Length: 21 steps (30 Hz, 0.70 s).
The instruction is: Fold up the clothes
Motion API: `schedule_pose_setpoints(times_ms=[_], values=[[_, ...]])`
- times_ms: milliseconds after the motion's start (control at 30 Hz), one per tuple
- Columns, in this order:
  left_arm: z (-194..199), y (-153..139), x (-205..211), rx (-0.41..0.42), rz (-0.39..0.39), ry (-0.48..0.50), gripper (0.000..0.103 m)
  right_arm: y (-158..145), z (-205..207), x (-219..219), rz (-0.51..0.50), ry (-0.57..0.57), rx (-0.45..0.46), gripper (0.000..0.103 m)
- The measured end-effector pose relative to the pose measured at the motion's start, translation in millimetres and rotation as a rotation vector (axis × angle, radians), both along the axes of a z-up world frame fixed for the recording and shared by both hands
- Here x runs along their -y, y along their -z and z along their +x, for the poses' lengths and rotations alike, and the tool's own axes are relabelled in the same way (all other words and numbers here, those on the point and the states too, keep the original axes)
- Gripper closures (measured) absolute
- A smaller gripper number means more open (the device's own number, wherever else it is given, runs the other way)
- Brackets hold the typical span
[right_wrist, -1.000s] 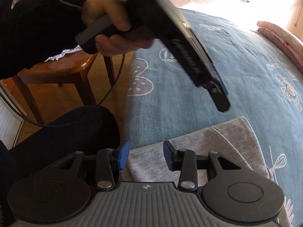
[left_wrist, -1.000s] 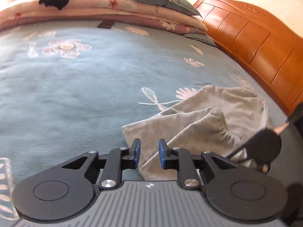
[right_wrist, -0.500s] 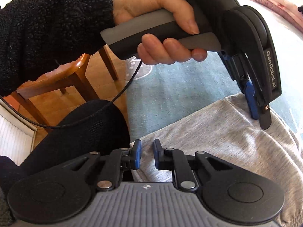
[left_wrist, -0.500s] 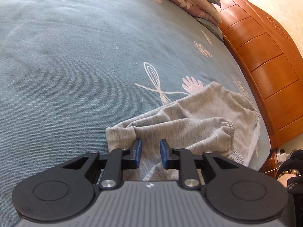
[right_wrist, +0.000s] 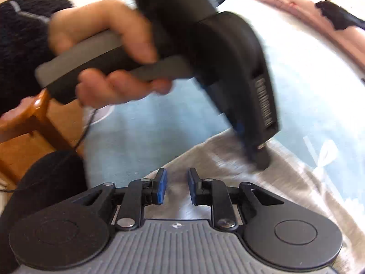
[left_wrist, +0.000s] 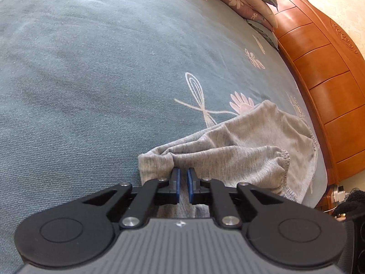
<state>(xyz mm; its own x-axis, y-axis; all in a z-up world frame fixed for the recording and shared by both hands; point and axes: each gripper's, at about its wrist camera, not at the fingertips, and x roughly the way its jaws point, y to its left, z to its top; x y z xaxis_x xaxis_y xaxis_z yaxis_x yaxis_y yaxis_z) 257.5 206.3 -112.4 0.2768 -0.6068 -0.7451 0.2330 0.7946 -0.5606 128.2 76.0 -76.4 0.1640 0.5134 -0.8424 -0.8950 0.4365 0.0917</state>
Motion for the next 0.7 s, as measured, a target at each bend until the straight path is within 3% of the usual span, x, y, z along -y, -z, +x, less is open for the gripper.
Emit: schedule_pose_setpoints(times_ms=[33,133,200,300,367,467,533,633,700], values=[[1,1,-1,-0.002,0.001,-0.002,0.097,-1,-12,1,-0.005,-0.024,-0.005,0.07],[2,3,-3,-0.006,-0.011,-0.004,0.097,-7,-32,6,-0.036,-0.086,-0.06,0.069],[1,3,-3,-0.001,-0.012,-0.006,0.097,-14,-24,9,-0.013,-0.106,-0.123,0.072],[1,2,-2,-0.001,-0.01,-0.009,0.097,-27,-4,14,0.061,0.003,-0.005,0.07],[2,3,-2,-0.01,-0.013,-0.011,0.097,-25,9,9,0.06,0.057,0.091,0.07],[3,3,-2,-0.014,-0.014,-0.013,0.097,0,14,-5,0.006,0.09,0.148,0.069],[1,3,-3,-0.008,-0.012,-0.011,0.097,5,-5,-7,-0.003,0.061,0.143,0.045],[2,4,-3,-0.009,-0.013,-0.005,0.097,5,-45,2,-0.023,-0.024,0.093,0.043],[2,4,-4,-0.011,-0.017,-0.005,0.097,3,-57,11,-0.036,-0.057,0.065,0.034]])
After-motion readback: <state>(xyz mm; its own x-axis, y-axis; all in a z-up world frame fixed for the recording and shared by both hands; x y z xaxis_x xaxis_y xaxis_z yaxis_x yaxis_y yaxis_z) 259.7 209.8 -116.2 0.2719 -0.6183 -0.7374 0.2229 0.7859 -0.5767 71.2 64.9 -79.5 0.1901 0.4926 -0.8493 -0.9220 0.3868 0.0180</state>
